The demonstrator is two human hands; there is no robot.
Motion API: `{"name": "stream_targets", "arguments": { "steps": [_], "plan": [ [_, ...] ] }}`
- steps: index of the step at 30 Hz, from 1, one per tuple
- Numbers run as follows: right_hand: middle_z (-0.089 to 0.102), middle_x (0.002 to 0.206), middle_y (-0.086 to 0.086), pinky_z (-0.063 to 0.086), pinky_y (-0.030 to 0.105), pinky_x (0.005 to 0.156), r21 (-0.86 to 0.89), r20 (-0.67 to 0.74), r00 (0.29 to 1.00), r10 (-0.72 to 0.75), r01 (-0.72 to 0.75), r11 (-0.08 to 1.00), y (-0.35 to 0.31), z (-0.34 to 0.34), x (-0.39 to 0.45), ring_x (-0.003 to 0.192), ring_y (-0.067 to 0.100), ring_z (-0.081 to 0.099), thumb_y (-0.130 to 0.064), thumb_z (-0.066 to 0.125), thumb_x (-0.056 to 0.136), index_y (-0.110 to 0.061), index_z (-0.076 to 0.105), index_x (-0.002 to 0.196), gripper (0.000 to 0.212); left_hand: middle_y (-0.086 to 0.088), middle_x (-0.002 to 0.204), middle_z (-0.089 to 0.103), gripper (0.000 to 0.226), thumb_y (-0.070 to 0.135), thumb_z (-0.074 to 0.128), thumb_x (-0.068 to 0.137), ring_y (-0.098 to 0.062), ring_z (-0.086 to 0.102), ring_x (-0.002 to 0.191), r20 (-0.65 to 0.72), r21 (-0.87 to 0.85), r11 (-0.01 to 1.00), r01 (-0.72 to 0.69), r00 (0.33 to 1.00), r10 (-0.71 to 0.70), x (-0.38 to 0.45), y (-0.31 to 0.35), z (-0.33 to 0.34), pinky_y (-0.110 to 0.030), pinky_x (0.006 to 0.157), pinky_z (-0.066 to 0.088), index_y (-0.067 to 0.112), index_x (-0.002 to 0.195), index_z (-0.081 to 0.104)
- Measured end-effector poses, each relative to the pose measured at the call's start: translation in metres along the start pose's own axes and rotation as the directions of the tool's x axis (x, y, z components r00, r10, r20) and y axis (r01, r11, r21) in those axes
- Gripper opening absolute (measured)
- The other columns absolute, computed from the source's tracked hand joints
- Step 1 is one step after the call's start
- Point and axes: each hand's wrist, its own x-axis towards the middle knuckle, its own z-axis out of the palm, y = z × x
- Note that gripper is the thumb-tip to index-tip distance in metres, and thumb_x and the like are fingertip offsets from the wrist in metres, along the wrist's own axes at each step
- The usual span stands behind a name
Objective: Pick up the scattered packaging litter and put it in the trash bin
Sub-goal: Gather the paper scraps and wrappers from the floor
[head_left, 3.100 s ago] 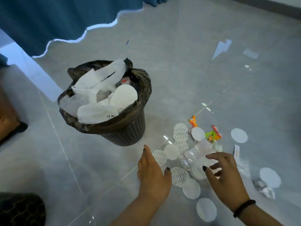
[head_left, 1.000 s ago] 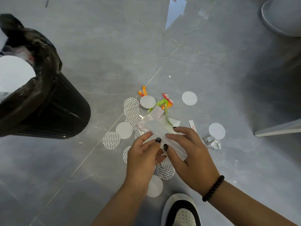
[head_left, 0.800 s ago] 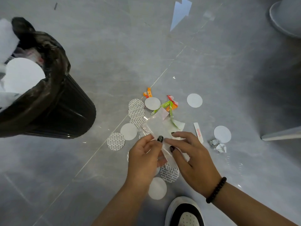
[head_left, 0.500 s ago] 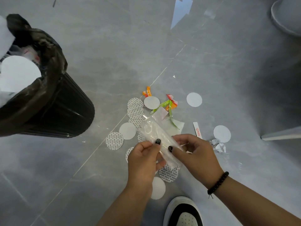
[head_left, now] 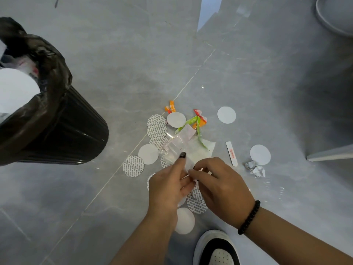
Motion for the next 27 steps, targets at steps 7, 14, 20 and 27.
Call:
{"name": "stream_targets", "arguments": {
  "steps": [7,14,20,27],
  "plan": [
    [0.061,0.11,-0.005,0.048,0.018,0.086,0.295,0.205,0.978,0.025,-0.086,0.951,0.007,-0.003,0.002,0.099,0.007,0.057,-0.046,0.044,0.093,-0.019,0.065,0.113,0.039,-0.014,0.079,0.074,0.016,0.018,0.069,0.086,-0.022,0.073,0.076,-0.136,0.159,0.981,-0.112,0.982,0.134,0.01,0.009,-0.028,-0.022,0.062,0.058,0.002,0.082,0.07],
    [0.056,0.114,-0.005,0.049,0.024,0.082,0.09,0.237,0.957,0.166,-0.191,0.977,0.027,0.016,0.059,0.098,0.01,0.057,-0.015,0.062,0.086,-0.019,0.064,0.113,0.027,-0.005,0.071,0.073,0.018,0.026,0.07,0.085,-0.013,0.068,0.066,-0.201,0.284,0.944,-0.169,0.952,0.231,0.005,0.02,-0.051,-0.029,0.07,0.058,0.013,0.072,0.072],
    [0.061,0.122,0.016,0.057,0.041,0.061,-0.243,0.518,0.853,-0.06,0.213,0.946,0.04,0.064,0.088,0.098,0.036,0.064,-0.01,0.079,0.057,-0.008,0.06,0.12,0.066,-0.013,0.072,0.068,0.028,0.028,0.069,0.085,-0.017,0.058,0.064,-0.152,0.413,0.864,-0.289,0.913,0.378,-0.01,0.036,-0.066,-0.032,0.067,0.053,0.002,0.073,0.067],
    [0.067,0.109,0.005,0.055,0.037,0.06,-0.373,0.51,0.859,-0.049,0.272,0.887,0.026,0.062,0.103,0.094,0.028,0.063,-0.013,0.063,0.08,-0.012,0.059,0.119,0.039,-0.014,0.075,0.066,0.03,0.033,0.067,0.085,-0.015,0.058,0.063,-0.078,0.474,0.765,-0.436,0.844,0.53,-0.023,0.064,-0.083,-0.027,0.062,0.051,0.003,0.081,0.066]
  ]
}}
